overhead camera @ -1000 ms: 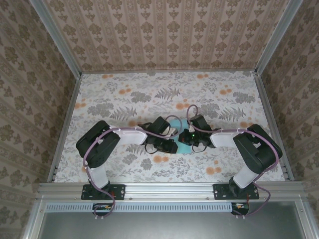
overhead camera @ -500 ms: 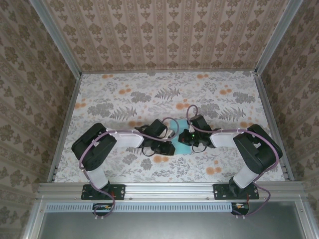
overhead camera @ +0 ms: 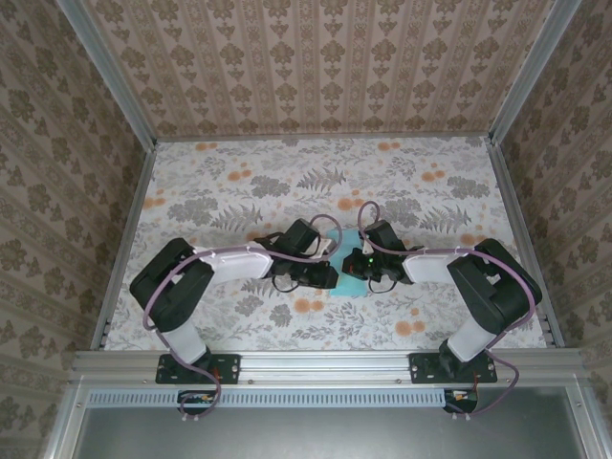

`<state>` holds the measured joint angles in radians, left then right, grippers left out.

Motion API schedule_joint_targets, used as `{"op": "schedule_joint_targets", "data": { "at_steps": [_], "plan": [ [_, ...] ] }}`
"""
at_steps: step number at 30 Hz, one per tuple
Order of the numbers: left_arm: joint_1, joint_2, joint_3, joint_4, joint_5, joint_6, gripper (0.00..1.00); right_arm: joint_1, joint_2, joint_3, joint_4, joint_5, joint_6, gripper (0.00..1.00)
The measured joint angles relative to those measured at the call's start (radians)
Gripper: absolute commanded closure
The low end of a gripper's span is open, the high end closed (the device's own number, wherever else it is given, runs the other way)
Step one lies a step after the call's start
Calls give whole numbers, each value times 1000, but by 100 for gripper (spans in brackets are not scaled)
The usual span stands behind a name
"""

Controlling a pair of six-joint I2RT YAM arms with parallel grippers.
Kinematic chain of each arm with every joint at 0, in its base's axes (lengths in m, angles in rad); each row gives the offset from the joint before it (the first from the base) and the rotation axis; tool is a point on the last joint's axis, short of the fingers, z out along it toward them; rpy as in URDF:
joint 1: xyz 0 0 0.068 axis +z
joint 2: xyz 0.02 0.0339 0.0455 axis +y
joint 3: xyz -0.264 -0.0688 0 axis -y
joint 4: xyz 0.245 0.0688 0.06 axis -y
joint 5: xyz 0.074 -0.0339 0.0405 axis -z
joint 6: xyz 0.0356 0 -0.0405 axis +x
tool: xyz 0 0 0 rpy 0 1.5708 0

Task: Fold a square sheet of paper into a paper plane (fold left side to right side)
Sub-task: Fold the triangle a second time at the center of the table.

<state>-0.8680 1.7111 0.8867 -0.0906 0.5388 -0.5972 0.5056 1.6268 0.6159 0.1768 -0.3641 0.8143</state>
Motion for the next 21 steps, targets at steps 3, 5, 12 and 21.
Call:
{"op": "schedule_joint_targets", "data": {
  "at_steps": [3,5,12,21],
  "plan": [
    [0,32,9,-3,-1,7,79,0,0,0,0,0,0,100],
    [0,50,12,-11,-5,11,79,0,0,0,0,0,0,100],
    [-5,76,20,-32,-24,14,79,0,-10,0,-10,-3,-4,100],
    [-28,76,27,-41,-66,14,79,21,-156,-11,-53,-3,-26,100]
  ]
}}
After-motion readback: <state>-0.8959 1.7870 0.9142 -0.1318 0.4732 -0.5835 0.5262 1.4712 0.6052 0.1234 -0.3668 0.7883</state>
